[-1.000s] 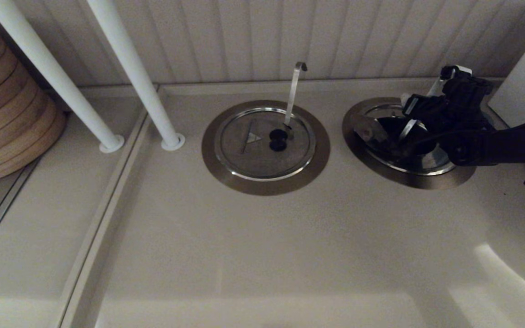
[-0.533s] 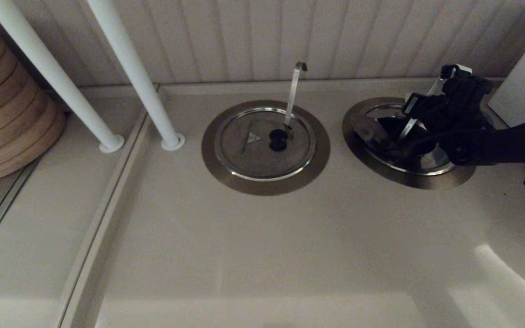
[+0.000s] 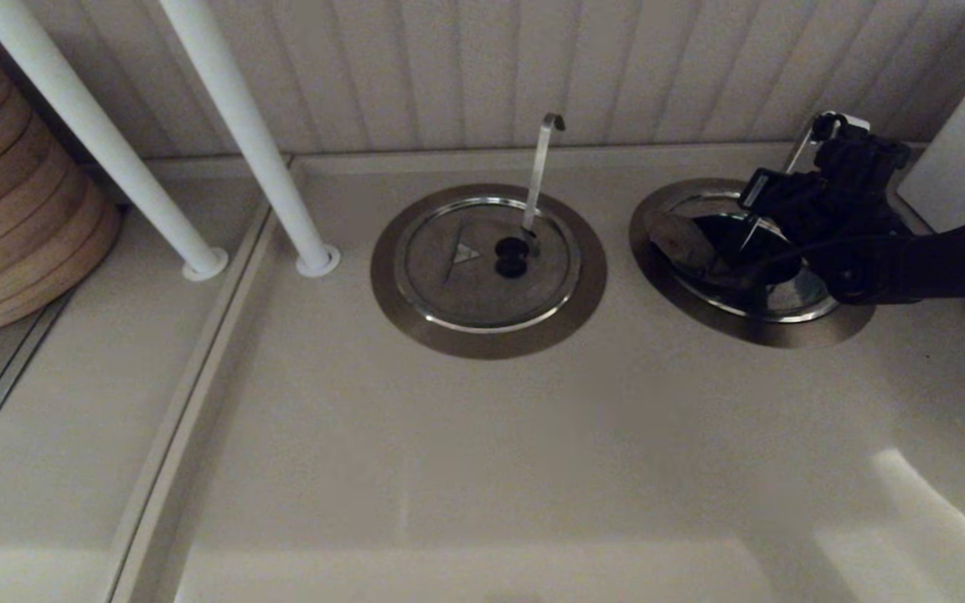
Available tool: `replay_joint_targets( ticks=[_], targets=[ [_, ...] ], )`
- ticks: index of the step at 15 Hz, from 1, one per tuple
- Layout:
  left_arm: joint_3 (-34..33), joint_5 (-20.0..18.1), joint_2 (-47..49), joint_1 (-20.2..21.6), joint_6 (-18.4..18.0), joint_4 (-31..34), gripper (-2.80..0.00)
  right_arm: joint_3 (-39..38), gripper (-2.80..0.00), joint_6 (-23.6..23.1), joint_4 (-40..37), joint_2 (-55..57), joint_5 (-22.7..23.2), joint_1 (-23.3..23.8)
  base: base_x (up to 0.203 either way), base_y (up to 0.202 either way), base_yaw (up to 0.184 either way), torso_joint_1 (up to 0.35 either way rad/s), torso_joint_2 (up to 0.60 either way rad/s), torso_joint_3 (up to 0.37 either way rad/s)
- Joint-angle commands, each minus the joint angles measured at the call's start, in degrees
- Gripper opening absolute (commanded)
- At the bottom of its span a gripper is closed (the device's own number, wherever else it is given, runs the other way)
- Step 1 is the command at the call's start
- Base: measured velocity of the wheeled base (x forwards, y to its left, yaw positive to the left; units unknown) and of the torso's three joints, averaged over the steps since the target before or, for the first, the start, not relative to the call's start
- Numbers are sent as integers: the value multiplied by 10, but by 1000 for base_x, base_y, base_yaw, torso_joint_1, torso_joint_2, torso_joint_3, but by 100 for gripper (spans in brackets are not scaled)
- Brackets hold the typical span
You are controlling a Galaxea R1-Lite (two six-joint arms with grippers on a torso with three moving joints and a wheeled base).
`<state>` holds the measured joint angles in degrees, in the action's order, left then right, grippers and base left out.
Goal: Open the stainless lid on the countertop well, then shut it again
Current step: Stir with a spoon
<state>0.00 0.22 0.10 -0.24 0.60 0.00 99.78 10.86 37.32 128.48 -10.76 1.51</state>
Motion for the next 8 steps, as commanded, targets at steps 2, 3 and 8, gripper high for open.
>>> replay_joint_targets(
  ticks=[2, 3, 8],
  targets=[
    [0, 0, 0, 0, 0, -1, -280, -18, -280, 0, 2, -24, 0, -2, 0, 0, 0, 0, 0, 0],
    [0, 0, 0, 0, 0, 0, -280, -25, -280, 0, 2, -32, 1, -2, 0, 0, 0, 0, 0, 0],
    [0, 0, 0, 0, 0, -1, -280, -79, -280, -5, 2, -116, 13, -4, 0, 0, 0, 0, 0, 0]
  ],
)
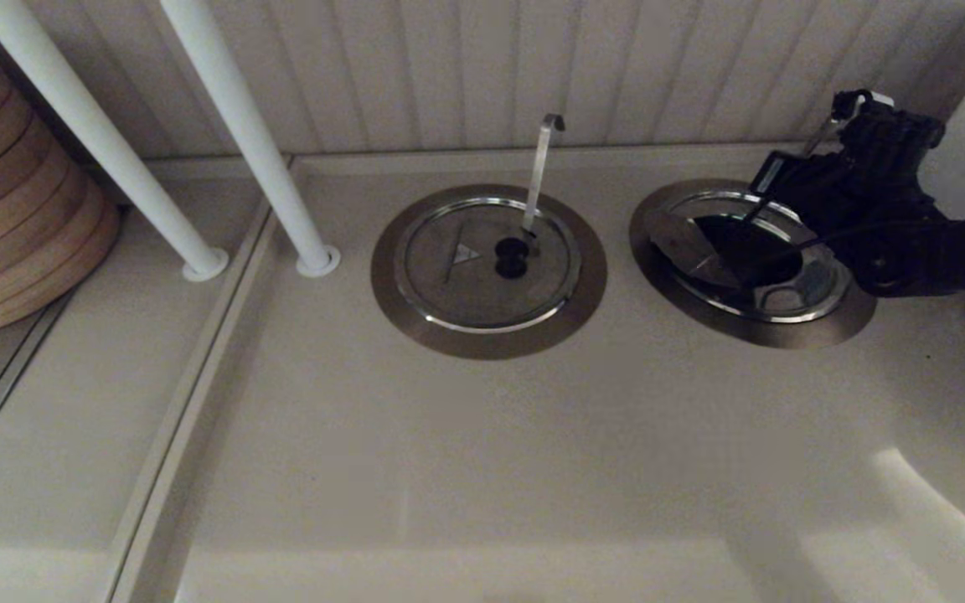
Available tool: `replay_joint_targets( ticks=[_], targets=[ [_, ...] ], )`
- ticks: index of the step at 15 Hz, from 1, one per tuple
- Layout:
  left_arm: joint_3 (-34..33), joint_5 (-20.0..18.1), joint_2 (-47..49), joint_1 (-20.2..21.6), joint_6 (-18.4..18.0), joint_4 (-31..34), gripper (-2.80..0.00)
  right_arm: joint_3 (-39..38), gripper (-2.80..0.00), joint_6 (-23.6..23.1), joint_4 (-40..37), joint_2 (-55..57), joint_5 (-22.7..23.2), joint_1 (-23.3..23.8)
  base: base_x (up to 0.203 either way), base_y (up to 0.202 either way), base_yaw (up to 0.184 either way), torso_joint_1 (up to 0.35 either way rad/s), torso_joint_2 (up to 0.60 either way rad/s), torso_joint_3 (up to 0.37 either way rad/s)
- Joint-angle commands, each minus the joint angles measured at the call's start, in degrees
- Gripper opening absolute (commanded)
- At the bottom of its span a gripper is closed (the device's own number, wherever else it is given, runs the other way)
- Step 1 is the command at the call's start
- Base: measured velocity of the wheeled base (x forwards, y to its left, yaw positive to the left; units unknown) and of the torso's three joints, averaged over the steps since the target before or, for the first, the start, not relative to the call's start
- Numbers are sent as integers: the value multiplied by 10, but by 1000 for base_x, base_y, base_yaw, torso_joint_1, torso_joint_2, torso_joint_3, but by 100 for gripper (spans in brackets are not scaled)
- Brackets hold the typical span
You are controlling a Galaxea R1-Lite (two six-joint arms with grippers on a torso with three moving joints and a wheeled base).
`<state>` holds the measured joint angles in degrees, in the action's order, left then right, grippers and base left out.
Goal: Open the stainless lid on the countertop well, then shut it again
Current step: Stir with a spoon
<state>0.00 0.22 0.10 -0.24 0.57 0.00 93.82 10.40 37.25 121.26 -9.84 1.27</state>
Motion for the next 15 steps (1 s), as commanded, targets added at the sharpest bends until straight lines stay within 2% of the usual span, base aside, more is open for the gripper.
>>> replay_joint_targets(
  ticks=[1, 5, 8, 11, 13, 15],
  targets=[
    [0, 0, 0, 0, 0, 0, -280, -35, -280, -1, 2, -65, 11, -5, 0, 0, 0, 0, 0, 0],
    [0, 0, 0, 1, 0, 0, -280, -92, -280, -47, 1, -127, 24, -24, 0, 0, 0, 0, 0, 0],
    [0, 0, 0, 0, 0, 0, -280, -96, -280, -50, 0, -132, 25, -28, 0, 0, 0, 0, 0, 0],
    [0, 0, 0, 0, 0, 0, -280, -118, -280, -55, -7, -148, 49, -26, 0, 0, 0, 0, 0, 0],
    [0, 0, 0, 0, 0, 0, -280, -135, -280, -98, -6, -153, 62, -20, 0, 0, 0, 0, 0, 0],
    [0, 0, 0, 0, 0, 0, -280, -142, -280, -121, -9, -154, 62, -17, 0, 0, 0, 0, 0, 0]
  ],
)
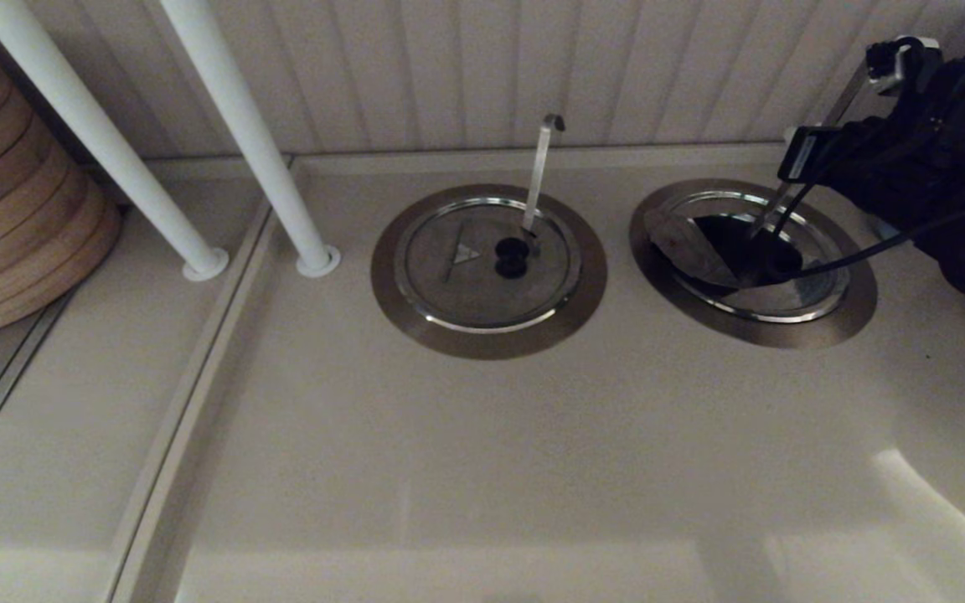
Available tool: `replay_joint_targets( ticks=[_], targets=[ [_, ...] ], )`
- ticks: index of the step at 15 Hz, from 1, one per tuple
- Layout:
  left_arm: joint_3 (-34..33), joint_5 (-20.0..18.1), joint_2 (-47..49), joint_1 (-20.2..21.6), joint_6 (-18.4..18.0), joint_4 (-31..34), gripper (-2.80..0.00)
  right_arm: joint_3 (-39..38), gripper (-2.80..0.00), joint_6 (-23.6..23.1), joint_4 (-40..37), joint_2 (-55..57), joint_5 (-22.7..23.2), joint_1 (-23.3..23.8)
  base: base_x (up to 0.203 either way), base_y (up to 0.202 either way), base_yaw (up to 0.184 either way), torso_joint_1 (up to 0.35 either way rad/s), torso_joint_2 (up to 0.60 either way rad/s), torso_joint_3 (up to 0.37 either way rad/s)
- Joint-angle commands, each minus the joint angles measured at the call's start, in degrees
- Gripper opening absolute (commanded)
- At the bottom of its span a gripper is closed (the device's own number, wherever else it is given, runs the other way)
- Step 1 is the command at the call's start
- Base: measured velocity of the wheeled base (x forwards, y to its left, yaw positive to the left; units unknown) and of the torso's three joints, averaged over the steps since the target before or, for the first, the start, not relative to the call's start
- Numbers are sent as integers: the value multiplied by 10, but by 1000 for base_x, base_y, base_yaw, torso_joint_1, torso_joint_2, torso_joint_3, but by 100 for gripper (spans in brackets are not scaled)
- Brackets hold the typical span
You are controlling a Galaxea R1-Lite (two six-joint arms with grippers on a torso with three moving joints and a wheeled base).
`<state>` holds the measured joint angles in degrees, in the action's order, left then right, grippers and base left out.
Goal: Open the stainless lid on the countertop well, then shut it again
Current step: Stir with a spoon
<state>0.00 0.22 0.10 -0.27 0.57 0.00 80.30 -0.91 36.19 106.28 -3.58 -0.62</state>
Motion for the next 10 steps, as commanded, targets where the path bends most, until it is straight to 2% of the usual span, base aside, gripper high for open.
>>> replay_joint_targets(
  ticks=[1, 3, 10],
  targets=[
    [0, 0, 0, 0, 0, 0, -280, -14, -280, -26, 0, -6, 0, 6, 0, 0, 0, 0, 0, 0],
    [0, 0, 0, 0, 0, 0, -280, -23, -280, -57, -6, -9, 1, 11, 0, 0, 0, 0, 0, 0],
    [0, 0, 0, 0, 0, 0, -280, -1, -280, -69, -20, 18, -7, 26, 0, 0, 0, 0, 0, 0]
  ],
)
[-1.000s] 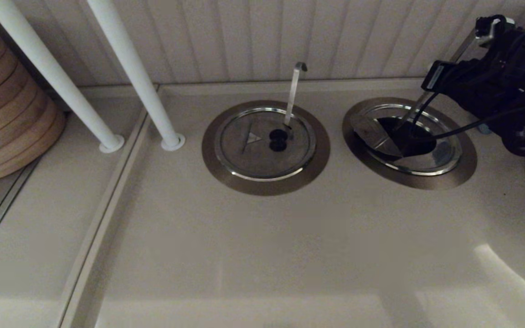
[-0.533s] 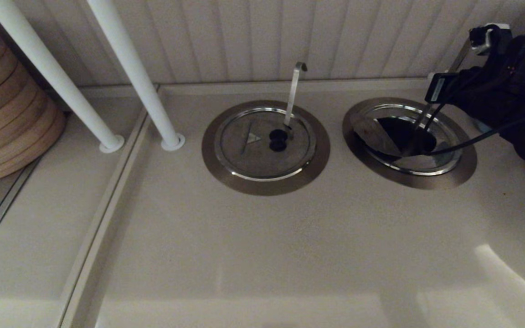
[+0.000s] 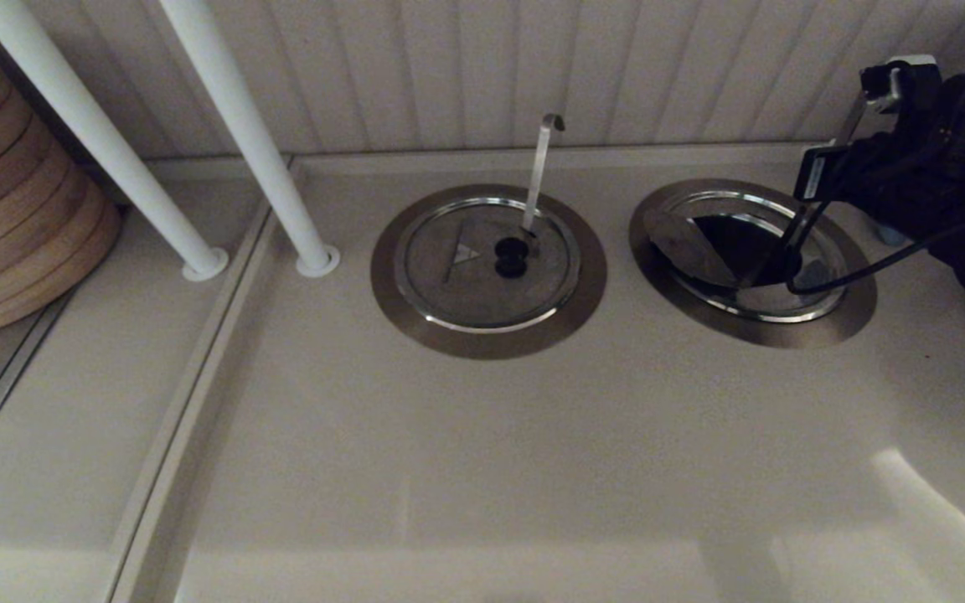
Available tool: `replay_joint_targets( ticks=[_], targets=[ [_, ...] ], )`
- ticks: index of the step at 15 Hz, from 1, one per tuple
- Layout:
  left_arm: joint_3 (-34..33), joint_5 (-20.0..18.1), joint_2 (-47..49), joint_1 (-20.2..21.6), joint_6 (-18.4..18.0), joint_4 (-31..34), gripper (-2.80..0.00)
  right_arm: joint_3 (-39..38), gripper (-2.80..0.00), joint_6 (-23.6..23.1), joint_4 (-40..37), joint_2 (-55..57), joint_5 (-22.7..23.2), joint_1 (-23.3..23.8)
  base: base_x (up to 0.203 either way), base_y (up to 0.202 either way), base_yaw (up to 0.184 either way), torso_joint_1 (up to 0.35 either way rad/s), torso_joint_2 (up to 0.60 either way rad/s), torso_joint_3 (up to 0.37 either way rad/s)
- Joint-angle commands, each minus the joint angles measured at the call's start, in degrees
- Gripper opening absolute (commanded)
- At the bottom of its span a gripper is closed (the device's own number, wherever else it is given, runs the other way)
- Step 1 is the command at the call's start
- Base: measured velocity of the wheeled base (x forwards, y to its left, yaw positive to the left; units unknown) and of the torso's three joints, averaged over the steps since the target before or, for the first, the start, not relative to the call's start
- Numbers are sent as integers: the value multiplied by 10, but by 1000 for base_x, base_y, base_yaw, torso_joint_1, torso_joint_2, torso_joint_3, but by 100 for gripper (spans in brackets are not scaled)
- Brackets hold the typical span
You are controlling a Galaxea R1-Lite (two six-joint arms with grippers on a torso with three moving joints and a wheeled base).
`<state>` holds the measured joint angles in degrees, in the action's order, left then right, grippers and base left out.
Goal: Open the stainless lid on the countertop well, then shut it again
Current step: Stir with a spoon
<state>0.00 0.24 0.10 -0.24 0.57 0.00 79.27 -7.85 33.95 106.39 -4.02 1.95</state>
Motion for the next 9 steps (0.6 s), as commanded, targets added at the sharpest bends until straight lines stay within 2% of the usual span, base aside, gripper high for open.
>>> replay_joint_targets(
  ticks=[1, 3, 5, 9],
  targets=[
    [0, 0, 0, 0, 0, 0, -280, 18, -280, 2, 5, 25, -10, 1, 0, 0, 0, 0, 0, 0],
    [0, 0, 0, 0, 0, 0, -280, 35, -280, 10, 25, 41, -30, 1, 0, 0, 0, 0, 0, 0],
    [0, 0, 0, 0, 0, -1, -280, 48, -280, 45, 54, 54, -36, -5, 0, 0, 0, 0, 0, 0],
    [0, 0, 0, 0, 0, 0, -280, 52, -280, 102, 59, 49, -27, -13, 0, 0, 0, 0, 0, 0]
  ],
)
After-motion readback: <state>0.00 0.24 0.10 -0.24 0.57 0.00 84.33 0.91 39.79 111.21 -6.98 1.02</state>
